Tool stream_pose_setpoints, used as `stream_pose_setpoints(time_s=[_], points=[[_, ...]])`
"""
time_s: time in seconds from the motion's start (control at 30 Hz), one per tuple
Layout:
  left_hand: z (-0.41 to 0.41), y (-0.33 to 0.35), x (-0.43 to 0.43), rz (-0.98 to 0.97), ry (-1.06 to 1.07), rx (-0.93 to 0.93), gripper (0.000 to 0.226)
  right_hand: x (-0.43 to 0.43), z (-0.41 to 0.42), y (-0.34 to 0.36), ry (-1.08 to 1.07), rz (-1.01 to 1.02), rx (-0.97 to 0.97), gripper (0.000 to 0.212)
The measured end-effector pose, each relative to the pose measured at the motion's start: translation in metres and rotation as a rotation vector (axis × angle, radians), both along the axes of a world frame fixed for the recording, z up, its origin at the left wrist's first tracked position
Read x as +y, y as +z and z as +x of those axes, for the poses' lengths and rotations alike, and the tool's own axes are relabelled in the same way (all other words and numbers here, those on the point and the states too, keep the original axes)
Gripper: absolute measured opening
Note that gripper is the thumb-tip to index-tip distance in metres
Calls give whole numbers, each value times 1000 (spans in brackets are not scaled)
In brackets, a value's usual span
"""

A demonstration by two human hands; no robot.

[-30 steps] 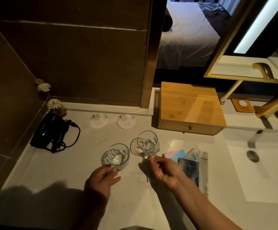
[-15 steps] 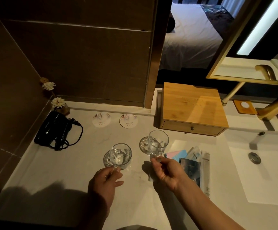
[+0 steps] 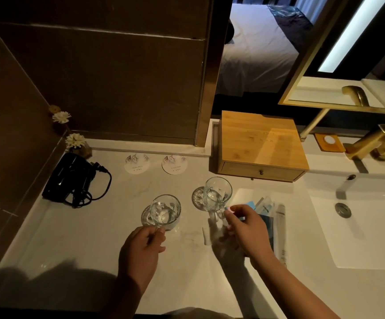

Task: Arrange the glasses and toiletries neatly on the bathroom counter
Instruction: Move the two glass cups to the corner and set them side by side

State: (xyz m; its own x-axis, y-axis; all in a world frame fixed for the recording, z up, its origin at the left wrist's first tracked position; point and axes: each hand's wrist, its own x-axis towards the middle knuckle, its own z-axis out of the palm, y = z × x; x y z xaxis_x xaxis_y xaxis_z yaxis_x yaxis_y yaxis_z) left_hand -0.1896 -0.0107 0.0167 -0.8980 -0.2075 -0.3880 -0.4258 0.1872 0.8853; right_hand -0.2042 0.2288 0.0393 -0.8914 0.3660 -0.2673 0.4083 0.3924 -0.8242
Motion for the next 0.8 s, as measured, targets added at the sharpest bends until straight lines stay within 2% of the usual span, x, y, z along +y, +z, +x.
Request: stream_pose_setpoints(time_s=[0.07, 0.37, 0.53, 0.67, 0.8], points=[[-1, 2, -1, -5, -7, -8, 13, 0, -4, -4, 69, 134, 9, 26], [-5, 9, -5, 17, 18, -63, 13, -11, -20, -12, 89, 277, 9, 15], [-15, 17, -13, 57, 38, -88, 20, -17, -24, -10, 34, 252, 20, 17], [-28, 30, -23, 6, 23, -57, 22, -29, -24, 1, 6, 169, 36, 12], [-43, 40, -34, 89, 29, 5, 23, -46, -33, 10, -3, 134, 35, 13]])
